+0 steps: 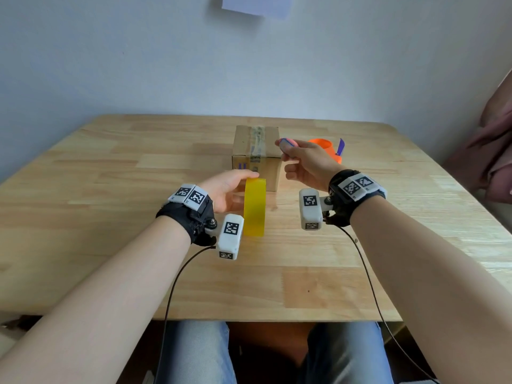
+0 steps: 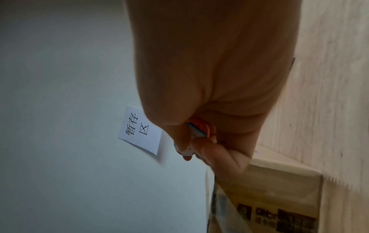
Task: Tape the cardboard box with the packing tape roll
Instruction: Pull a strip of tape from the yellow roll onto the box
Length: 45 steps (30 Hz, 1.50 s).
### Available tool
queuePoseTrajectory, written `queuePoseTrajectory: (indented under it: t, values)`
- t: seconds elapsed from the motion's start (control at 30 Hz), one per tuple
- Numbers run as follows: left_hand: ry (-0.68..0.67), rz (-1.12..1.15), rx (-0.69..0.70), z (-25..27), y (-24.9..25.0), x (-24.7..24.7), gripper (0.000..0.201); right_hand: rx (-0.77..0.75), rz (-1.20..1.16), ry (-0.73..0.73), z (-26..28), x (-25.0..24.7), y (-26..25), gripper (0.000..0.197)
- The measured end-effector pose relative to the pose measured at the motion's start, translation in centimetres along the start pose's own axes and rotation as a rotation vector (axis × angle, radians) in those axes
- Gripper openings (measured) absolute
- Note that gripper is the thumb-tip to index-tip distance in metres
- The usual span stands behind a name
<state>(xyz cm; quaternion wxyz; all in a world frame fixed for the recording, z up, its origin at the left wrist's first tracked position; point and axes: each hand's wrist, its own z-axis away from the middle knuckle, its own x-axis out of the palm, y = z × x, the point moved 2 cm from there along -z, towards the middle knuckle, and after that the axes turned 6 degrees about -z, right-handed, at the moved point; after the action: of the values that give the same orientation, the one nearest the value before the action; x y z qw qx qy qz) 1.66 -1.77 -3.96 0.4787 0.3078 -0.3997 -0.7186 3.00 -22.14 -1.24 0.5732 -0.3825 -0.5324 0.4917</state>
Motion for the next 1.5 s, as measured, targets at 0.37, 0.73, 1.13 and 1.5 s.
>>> queuePoseTrajectory:
  t: [0.37, 0.73, 1.13, 1.5]
  values:
    - [0.065, 0.048, 0.086, -0.3, 0.4, -0.2, 0.047, -0.104, 0.092, -0.051, -0.1, 1.6, -0.1, 0.028]
    - [-0.039, 0.062, 0.108, -0.5, 0.0, -0.7, 0.011, -0.167, 0.365, -0.12, -0.4, 3.0, 0.1, 0.025]
    - [-0.174, 0.069, 0.173, -0.1, -0.2, -1.0, 0.008, -0.25, 1.044, -0.104, -0.5, 4.1, -0.8, 0.016]
    - [-0.231, 0.073, 0.208, 0.1, -0.2, -1.4, 0.027, -0.256, 1.18, -0.111, -0.6, 5.1, -1.4, 0.011]
